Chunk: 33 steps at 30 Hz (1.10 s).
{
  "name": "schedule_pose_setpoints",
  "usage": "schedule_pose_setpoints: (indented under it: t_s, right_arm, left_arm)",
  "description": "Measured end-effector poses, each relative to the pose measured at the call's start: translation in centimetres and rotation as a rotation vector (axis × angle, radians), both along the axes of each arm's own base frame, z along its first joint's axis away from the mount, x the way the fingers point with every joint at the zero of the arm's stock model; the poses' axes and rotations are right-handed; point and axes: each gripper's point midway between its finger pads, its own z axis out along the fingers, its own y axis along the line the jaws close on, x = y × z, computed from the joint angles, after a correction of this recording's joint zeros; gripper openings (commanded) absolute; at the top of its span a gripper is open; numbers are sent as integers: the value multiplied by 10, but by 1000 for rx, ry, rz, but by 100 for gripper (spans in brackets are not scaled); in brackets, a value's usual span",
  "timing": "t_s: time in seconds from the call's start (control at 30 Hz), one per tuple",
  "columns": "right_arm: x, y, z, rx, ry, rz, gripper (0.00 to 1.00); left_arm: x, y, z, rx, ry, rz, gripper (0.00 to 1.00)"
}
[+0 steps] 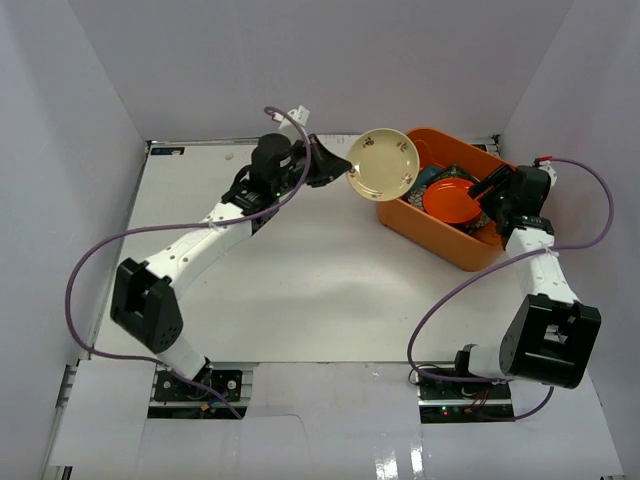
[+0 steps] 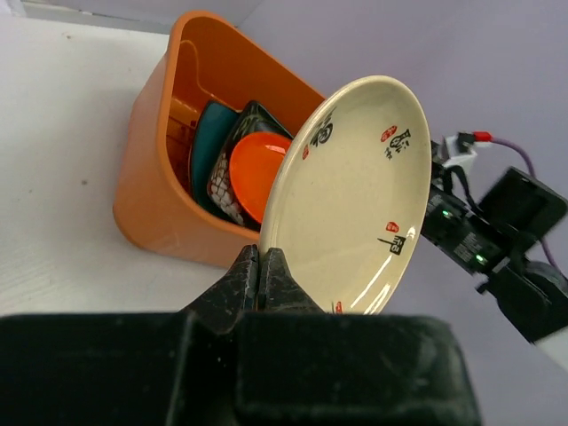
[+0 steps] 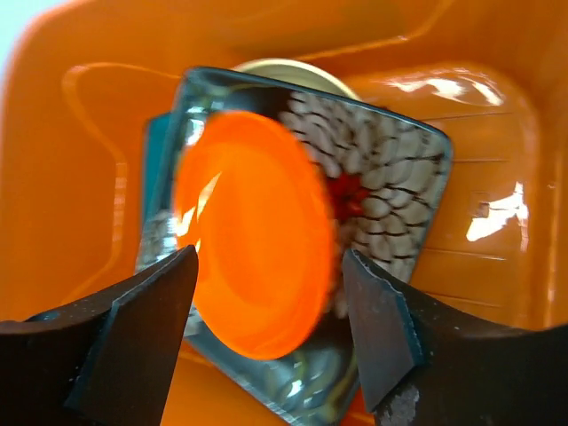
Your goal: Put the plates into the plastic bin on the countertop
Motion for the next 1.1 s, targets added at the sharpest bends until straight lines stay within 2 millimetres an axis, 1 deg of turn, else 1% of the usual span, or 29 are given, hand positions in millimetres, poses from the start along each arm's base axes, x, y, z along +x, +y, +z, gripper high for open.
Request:
schedule_pose_setpoints:
  t_s: [0.03, 0.1, 0.17, 0.2, 0.23, 0.27, 0.3, 0.37, 0.4, 0.47, 0.53, 0.6, 0.7, 0.77, 0.8, 0.83, 0.87, 0.9, 0.97, 1.0, 1.07, 1.1]
  right_arm:
    - [1, 2, 6, 10, -16, 7, 72]
    - [3, 2, 30, 25, -71, 10, 69]
    - [3, -1, 70, 23, -165, 1, 58]
    - [2, -3, 91, 16, -213, -2, 36]
    - [-1, -4, 116, 2, -272, -1, 21]
    - [-5, -3, 140, -5, -332, 0, 10]
    - [-11, -1, 167, -11, -400, 2, 8]
    - [-25, 5, 210, -23, -514, 20, 8]
    - [-33, 10, 227, -27, -564, 41, 8]
    - [-44, 21, 246, -28, -627, 90, 8]
    - [-50, 32, 255, -22, -656, 144, 8]
    - [-52, 41, 254, -12, -660, 189, 8]
    - [-50, 51, 234, 13, -618, 237, 8]
    - [-49, 56, 219, 29, -582, 258, 8]
    - [-49, 58, 213, 35, -567, 268, 10]
    - [-49, 60, 208, 39, -555, 274, 11]
    - [-49, 62, 206, 41, -550, 282, 13]
    - [-49, 64, 205, 42, -547, 287, 18]
    - [-49, 65, 204, 41, -545, 295, 24]
    - [-49, 65, 203, 39, -544, 295, 30]
    - [-49, 64, 203, 31, -542, 293, 36]
    - [-48, 63, 202, 23, -541, 291, 41]
  left_arm:
    - [6, -10, -3, 13, 4, -1, 0]
    - [20, -29, -9, 31, 9, 0, 0]
    - [33, -50, -23, 57, 33, 0, 0]
    - [38, -58, -29, 68, 41, -2, 0]
    - [44, -68, -37, 80, 54, -3, 0]
    - [50, -77, -43, 89, 61, -2, 0]
    - [55, -88, -51, 99, 70, -5, 0]
    - [63, -110, -66, 118, 87, -12, 0]
    - [65, -120, -73, 128, 96, -16, 0]
    - [70, -143, -83, 138, 101, -30, 0]
    - [71, -166, -91, 144, 101, -45, 0]
    - [70, -188, -98, 144, 95, -62, 0]
    - [68, -210, -112, 142, 101, -75, 0]
    - [64, -221, -125, 146, 117, -85, 0]
    - [63, -224, -132, 150, 126, -87, 0]
    - [62, -227, -138, 148, 135, -88, 5]
    - [63, -228, -135, 139, 127, -87, 23]
    - [64, -228, -136, 141, 130, -83, 33]
    - [66, -227, -134, 128, 134, -79, 50]
    - [66, -228, -133, 123, 132, -78, 63]
    - [67, -228, -131, 113, 124, -77, 75]
    - [68, -228, -129, 109, 119, -76, 84]
